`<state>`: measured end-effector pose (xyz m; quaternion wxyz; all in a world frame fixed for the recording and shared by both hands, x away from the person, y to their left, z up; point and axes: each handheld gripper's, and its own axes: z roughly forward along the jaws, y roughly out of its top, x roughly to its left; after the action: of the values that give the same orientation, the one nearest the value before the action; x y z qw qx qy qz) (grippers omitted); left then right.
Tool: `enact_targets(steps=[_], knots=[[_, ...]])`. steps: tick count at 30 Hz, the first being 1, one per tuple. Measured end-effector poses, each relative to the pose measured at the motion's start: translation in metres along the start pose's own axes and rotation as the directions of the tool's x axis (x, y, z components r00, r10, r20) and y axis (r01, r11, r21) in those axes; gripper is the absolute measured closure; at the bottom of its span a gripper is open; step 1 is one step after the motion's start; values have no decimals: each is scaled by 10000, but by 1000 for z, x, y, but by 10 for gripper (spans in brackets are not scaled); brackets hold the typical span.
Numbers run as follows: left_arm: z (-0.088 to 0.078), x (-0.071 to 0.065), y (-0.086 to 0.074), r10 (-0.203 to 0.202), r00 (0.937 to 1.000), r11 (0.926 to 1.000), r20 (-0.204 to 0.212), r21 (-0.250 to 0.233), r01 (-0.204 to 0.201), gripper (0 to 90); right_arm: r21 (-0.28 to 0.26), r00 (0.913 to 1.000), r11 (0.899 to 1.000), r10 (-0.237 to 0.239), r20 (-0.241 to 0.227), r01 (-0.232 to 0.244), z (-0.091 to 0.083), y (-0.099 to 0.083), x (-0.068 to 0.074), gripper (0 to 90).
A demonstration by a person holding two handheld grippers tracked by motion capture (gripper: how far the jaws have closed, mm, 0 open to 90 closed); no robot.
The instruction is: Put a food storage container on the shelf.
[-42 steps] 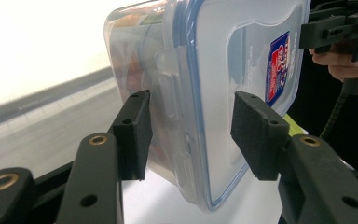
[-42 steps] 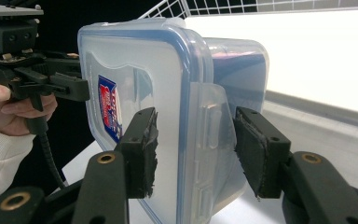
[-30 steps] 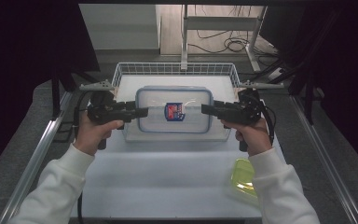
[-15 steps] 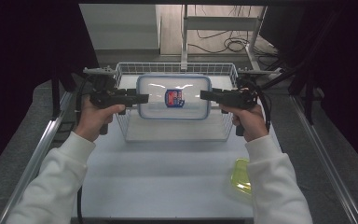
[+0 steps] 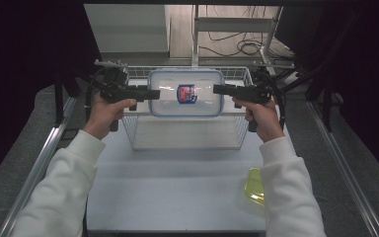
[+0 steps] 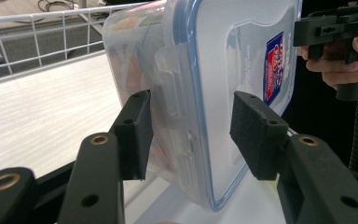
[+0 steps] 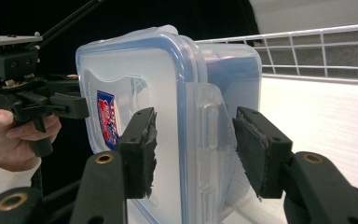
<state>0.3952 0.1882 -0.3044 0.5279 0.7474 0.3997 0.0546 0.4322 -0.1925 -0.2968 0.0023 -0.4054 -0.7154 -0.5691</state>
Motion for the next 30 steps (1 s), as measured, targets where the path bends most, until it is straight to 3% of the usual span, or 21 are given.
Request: enact_targets(steps=[10,21,28,29,30], knots=[[14,10,11,-301,9995,9993,87,228,299,494,64,9987,9991,411,290,-413,3,12,-11,487],[20,17,13,-913,9957,9958,162,-58,914,474,-71,9948,9953,972,310,-970,9,14,-20,483],[28,24,15,-1389,9902,9903,102,-72,1390,417,90,9882,9917,1274,856,-1286,16,16,-23,462],[31,28,14,-1639,9863,9865,170,59,1638,370,247,9858,9912,1266,1107,-1301,19,15,-25,471],[31,28,14,-1639,9863,9865,170,59,1638,349,247,9858,9912,1266,1107,-1301,19,15,-25,471]])
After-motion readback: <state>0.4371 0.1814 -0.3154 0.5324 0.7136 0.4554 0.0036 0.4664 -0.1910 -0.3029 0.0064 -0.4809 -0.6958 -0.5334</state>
